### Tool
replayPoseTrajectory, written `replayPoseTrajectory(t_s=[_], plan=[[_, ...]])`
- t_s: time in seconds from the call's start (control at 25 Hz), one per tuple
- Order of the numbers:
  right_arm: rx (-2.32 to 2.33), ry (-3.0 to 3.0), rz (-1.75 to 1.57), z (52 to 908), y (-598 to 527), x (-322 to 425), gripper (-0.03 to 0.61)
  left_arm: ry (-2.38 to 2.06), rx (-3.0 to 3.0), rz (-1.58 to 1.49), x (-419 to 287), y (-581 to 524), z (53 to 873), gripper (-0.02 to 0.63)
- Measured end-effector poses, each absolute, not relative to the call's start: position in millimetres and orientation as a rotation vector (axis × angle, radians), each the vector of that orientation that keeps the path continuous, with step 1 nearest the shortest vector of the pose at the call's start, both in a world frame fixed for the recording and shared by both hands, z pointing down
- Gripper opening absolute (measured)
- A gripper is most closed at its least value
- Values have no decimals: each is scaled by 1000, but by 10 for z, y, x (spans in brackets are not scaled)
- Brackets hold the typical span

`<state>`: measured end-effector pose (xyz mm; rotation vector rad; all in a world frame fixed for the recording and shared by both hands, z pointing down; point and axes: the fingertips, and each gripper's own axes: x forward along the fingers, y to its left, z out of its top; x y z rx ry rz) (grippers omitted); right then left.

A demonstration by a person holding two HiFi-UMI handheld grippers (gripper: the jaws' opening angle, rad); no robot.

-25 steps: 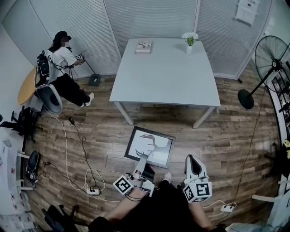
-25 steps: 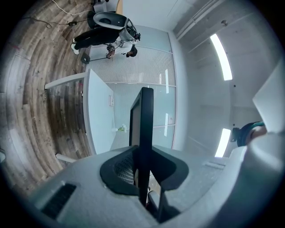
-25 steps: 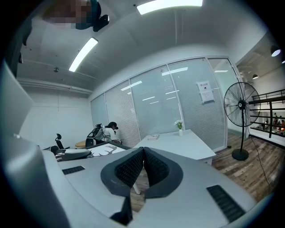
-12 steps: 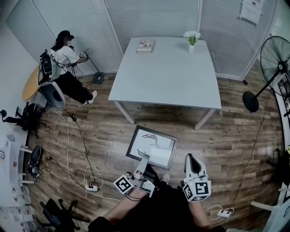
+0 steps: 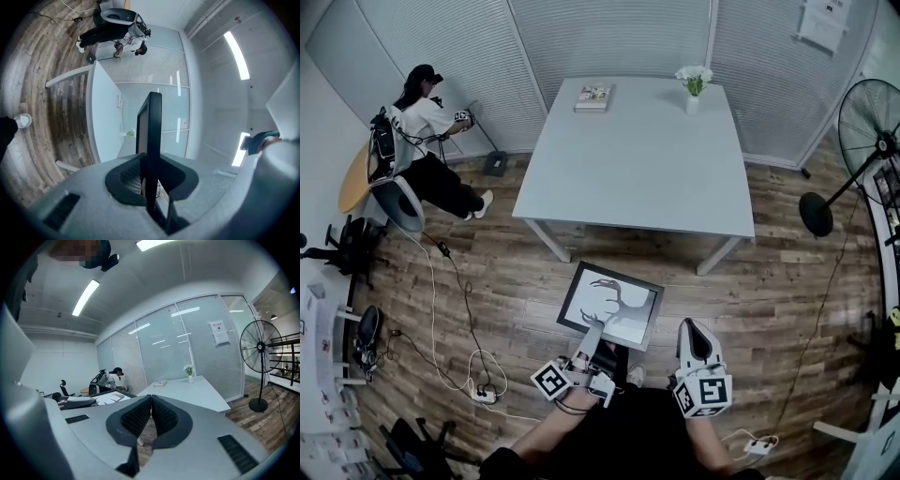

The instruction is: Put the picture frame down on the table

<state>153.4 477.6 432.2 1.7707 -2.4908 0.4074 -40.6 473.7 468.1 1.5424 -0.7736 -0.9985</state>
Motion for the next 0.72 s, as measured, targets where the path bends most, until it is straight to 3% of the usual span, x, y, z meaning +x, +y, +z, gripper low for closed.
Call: replayPoseTrajectory(t_s=[0.72], plan=[[1787,-2450,393,4256,2703,1215,14,-771,1491,-991,-746,2554,4764,66]])
